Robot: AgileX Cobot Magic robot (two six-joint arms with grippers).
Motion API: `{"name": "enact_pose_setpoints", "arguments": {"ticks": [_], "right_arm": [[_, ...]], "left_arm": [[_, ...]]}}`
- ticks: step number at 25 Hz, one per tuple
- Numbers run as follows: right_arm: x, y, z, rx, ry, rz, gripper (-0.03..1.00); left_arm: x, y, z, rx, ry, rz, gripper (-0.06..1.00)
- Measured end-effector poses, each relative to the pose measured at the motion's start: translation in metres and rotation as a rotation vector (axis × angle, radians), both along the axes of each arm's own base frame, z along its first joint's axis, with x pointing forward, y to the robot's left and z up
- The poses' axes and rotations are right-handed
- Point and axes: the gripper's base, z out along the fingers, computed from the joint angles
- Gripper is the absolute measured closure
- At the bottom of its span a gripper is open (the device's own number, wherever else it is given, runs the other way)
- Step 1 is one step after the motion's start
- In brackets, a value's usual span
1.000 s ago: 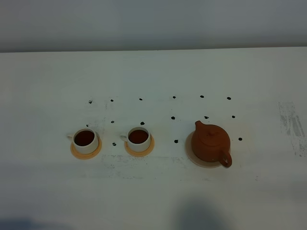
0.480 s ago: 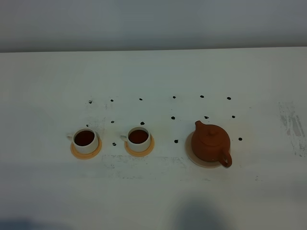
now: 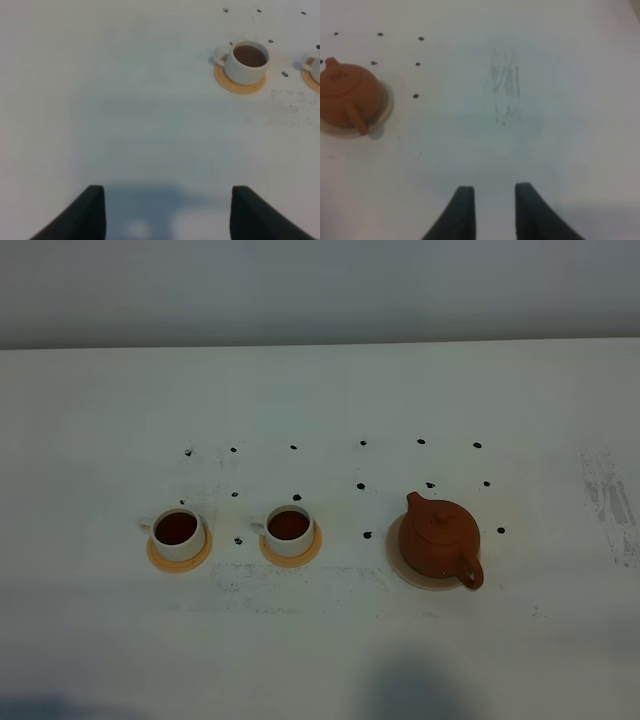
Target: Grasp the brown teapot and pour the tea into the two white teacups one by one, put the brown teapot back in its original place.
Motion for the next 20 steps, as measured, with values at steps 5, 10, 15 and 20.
{"name": "enact_pose_setpoints", "arguments": {"ticks": [5, 10, 15, 20], "right_arm": [[0.0, 0.0, 0.0, 0.0, 0.0, 0.0, 0.74], [0.0, 0.0, 0.0, 0.0, 0.0, 0.0, 0.74], [0.0, 0.0, 0.0, 0.0, 0.0, 0.0, 0.74], [0.0, 0.0, 0.0, 0.0, 0.0, 0.0, 0.74]], "left_arm": [[0.0, 0.0, 0.0, 0.0, 0.0, 0.0, 0.41], [0.0, 0.0, 0.0, 0.0, 0.0, 0.0, 0.41], [0.0, 0.0, 0.0, 0.0, 0.0, 0.0, 0.41], [0.0, 0.0, 0.0, 0.0, 0.0, 0.0, 0.41]]}}
